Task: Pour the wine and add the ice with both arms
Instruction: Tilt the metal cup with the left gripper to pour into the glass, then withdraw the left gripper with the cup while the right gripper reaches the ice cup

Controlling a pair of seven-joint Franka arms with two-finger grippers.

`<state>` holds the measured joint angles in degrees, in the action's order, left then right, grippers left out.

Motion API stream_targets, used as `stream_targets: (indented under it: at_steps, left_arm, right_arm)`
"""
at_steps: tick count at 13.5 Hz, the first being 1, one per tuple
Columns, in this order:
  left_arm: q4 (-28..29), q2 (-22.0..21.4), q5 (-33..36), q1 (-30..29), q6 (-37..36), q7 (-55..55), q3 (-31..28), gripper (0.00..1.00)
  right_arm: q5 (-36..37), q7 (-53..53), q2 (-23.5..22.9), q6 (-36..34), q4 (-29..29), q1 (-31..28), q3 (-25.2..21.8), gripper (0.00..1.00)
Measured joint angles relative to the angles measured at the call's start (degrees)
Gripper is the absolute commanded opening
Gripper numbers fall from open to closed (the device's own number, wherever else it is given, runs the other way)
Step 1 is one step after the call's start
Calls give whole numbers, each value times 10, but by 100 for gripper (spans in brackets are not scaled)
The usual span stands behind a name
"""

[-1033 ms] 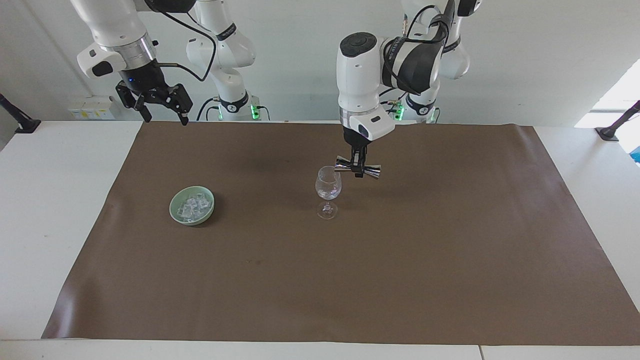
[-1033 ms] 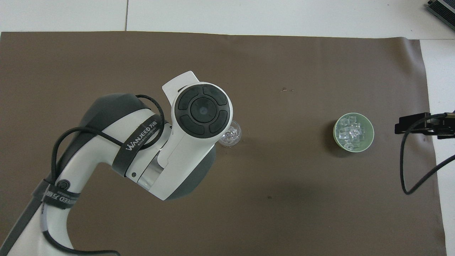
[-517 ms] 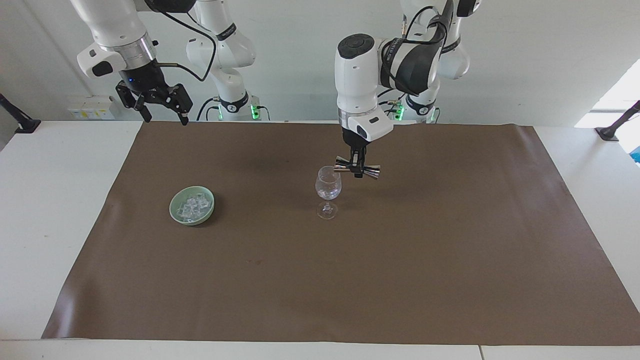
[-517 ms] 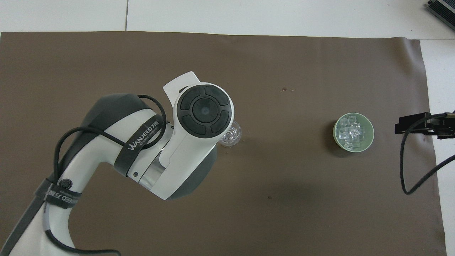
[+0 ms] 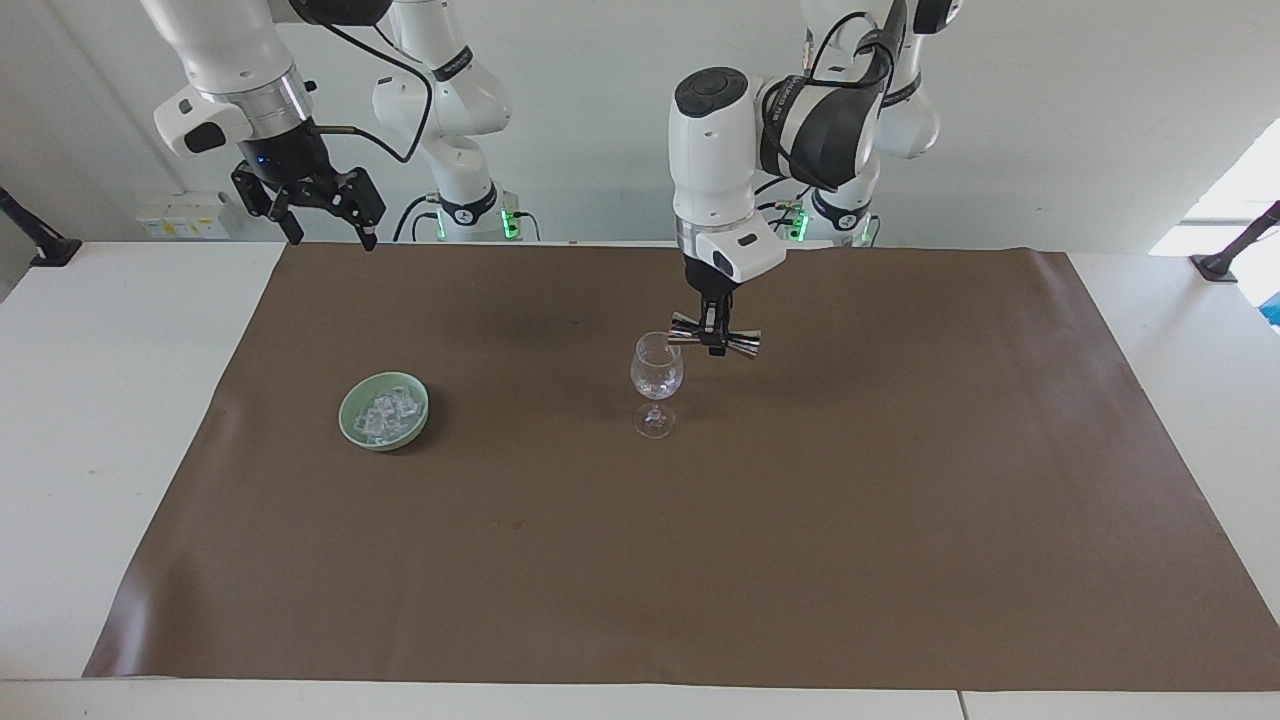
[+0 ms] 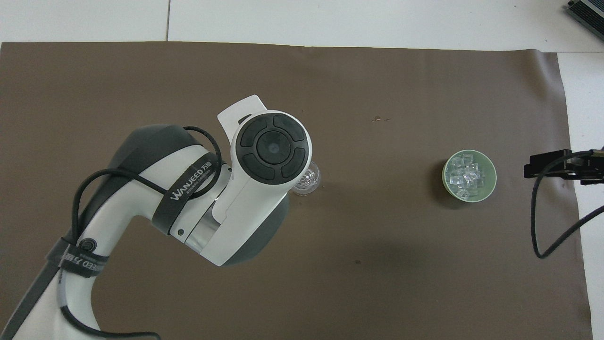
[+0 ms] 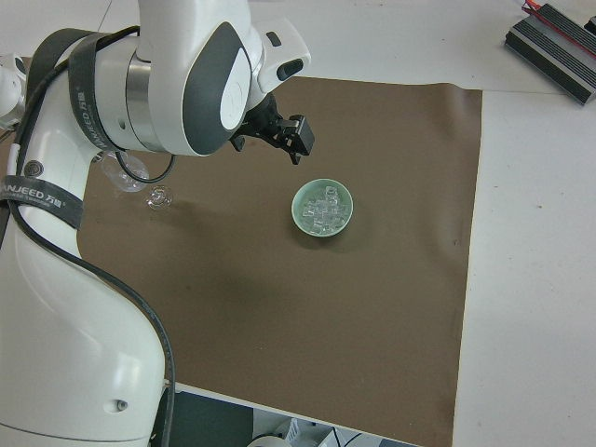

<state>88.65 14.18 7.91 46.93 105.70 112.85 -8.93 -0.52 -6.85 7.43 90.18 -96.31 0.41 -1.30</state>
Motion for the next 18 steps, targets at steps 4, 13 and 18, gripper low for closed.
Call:
stream_targets:
  at_steps: [4, 13, 18]
  left_arm:
    - [-1, 0, 0, 1, 0, -1, 2, 0]
    - [0, -2, -64, -21, 4, -43, -7, 0]
    - [30, -22, -149, -64, 28, -96, -10, 0]
  right_arm:
    - [0, 0, 0, 0, 0, 0, 1, 100]
    - [0, 0, 0, 3, -6, 0, 1, 100]
    - [0, 24, 13, 85, -72, 0, 1, 100]
